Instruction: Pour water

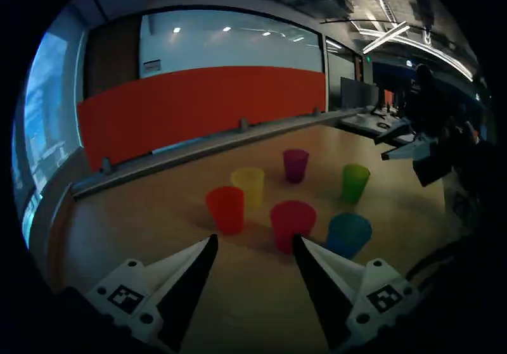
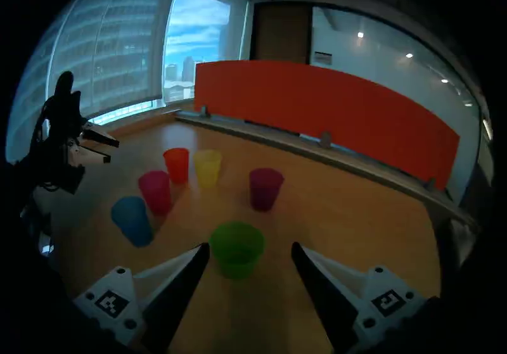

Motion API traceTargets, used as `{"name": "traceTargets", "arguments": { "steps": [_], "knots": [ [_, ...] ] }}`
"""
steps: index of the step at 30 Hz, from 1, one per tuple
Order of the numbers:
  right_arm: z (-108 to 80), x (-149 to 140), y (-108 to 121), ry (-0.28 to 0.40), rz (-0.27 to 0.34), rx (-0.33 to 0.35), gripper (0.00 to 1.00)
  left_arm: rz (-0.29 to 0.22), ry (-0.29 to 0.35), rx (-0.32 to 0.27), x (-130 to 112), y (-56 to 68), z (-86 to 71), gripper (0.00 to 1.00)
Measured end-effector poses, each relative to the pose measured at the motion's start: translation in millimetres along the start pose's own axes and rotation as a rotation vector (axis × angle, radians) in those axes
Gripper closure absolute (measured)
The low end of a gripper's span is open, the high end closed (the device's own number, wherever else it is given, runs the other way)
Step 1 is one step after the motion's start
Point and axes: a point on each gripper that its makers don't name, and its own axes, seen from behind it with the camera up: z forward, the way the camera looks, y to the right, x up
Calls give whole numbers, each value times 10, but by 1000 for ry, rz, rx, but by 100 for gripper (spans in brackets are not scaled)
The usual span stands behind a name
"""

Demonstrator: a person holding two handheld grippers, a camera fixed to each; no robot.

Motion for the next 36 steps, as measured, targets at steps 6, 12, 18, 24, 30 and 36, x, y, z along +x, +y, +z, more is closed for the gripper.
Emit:
{"name": "traceTargets", "arguments": {
  "steps": [6,12,18,24,30,36],
  "knots": [
    [-44,136,130,51,2,-77,0,-56,72,96,196,-193,-38,14],
    [-102,195,272,87,19,-155,0,-113,124,147,316,-263,-80,14],
    [-178,292,435,133,61,-239,0,-167,191,217,470,-369,-176,14],
    [-281,437,630,221,118,-333,0,-212,242,274,536,-389,-221,14],
    [-383,528,749,329,200,-398,0,-196,285,353,538,-400,-253,14],
    [-501,597,804,433,243,-434,0,-188,316,413,474,-380,-280,14]
  ]
}}
